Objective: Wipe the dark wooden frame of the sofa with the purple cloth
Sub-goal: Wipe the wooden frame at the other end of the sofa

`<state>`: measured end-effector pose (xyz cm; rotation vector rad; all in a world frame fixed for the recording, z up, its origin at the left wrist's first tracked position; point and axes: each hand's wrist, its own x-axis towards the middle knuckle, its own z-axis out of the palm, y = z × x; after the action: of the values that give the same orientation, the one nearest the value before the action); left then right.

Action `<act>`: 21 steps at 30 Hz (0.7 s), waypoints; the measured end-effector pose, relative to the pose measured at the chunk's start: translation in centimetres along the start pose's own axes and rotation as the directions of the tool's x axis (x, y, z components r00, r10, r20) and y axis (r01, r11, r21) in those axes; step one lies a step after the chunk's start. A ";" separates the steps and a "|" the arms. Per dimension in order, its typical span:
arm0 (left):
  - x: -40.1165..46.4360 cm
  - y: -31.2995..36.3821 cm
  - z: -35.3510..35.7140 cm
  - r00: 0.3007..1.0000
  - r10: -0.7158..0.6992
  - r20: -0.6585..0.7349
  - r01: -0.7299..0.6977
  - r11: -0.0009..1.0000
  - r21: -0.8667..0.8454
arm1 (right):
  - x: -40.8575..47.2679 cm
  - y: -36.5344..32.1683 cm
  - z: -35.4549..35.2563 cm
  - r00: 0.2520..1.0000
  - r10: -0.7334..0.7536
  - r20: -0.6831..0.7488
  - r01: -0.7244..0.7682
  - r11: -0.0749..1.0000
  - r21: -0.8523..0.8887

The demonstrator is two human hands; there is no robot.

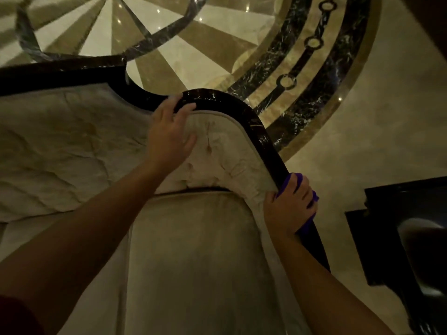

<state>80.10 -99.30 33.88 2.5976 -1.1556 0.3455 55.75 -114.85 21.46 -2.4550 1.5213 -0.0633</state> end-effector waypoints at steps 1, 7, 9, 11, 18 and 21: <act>0.2 -1.2 -0.6 0.999 0.021 -0.029 -0.020 0.999 0.029 | 0.4 -0.6 0.2 1.000 -0.015 -0.016 0.016 1.000 0.005; 2.3 -8.1 -6.5 0.982 0.167 -0.082 -0.127 0.924 0.360 | 2.9 -4.0 0.7 0.994 -0.065 -0.084 0.072 0.994 0.079; 3.1 -9.6 -8.0 0.992 0.110 -0.063 -0.075 0.908 0.411 | 3.2 -4.0 0.9 0.993 -0.053 -0.102 0.063 0.993 0.097; 3.5 -11.0 -8.6 0.999 0.046 -0.016 -0.033 0.894 0.446 | 3.2 -3.6 1.1 0.990 -0.050 -0.131 0.064 0.992 0.108; 3.6 -16.5 -7.1 0.996 0.009 0.093 -0.052 0.884 0.465 | 3.5 -3.5 2.0 0.983 -0.066 -0.171 0.085 0.991 0.105; 3.8 -16.7 -6.2 0.999 -0.026 0.039 0.003 0.869 0.495 | 4.9 -5.2 1.8 0.981 -0.087 -0.173 0.111 0.985 0.135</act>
<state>94.43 -89.04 38.33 3.0627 -1.1854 0.6630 62.85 -116.65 20.46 -2.4594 1.4014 -0.3932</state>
